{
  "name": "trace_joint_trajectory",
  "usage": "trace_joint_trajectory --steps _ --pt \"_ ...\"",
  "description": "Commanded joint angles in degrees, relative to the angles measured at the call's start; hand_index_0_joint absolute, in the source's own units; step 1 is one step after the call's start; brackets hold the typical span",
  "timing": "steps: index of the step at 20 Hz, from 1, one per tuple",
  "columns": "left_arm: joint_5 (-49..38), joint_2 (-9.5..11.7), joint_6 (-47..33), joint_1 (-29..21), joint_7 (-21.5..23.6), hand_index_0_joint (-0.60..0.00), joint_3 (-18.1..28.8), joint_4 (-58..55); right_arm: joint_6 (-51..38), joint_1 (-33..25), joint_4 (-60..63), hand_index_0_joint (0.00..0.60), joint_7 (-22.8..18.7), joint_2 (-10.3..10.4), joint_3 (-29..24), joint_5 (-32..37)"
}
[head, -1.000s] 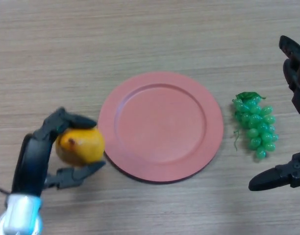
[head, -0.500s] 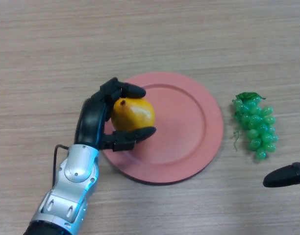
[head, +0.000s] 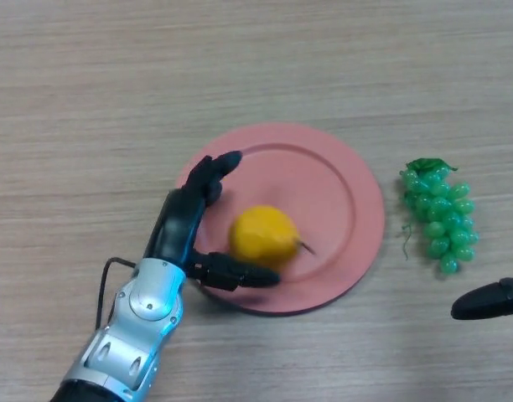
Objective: Pick up the yellow pear and place it on the plate
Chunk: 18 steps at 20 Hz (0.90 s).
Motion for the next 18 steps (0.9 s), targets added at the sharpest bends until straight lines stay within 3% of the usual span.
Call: trace_joint_trajectory --steps 1,5,8,13,18 --pt "3.97 0.78 -2.74 -1.29 -0.98 0.000 5.86 -8.50 -8.99 -2.10 -2.38 0.000 -2.34 -1.62 -2.75 -1.48" --pt "4.78 0.78 -0.39 3.12 -2.31 0.000 10.65 -17.29 -9.61 -3.08 -1.06 0.000 -2.92 -1.69 -1.37 -1.14" --pt "5.74 0.78 0.35 7.68 -6.54 0.000 15.03 -26.39 -8.58 -3.84 -0.79 0.000 -2.97 -2.11 -0.25 -1.12" --pt "-7.48 4.97 -0.73 17.49 -14.79 0.000 24.62 -42.55 -7.86 -3.41 -0.96 0.000 -3.50 -1.07 3.14 -1.41" --pt "-17.28 7.92 3.50 21.15 -23.95 0.000 34.49 -50.40 -6.61 -3.50 -3.28 0.000 -5.25 0.01 5.58 -1.80"
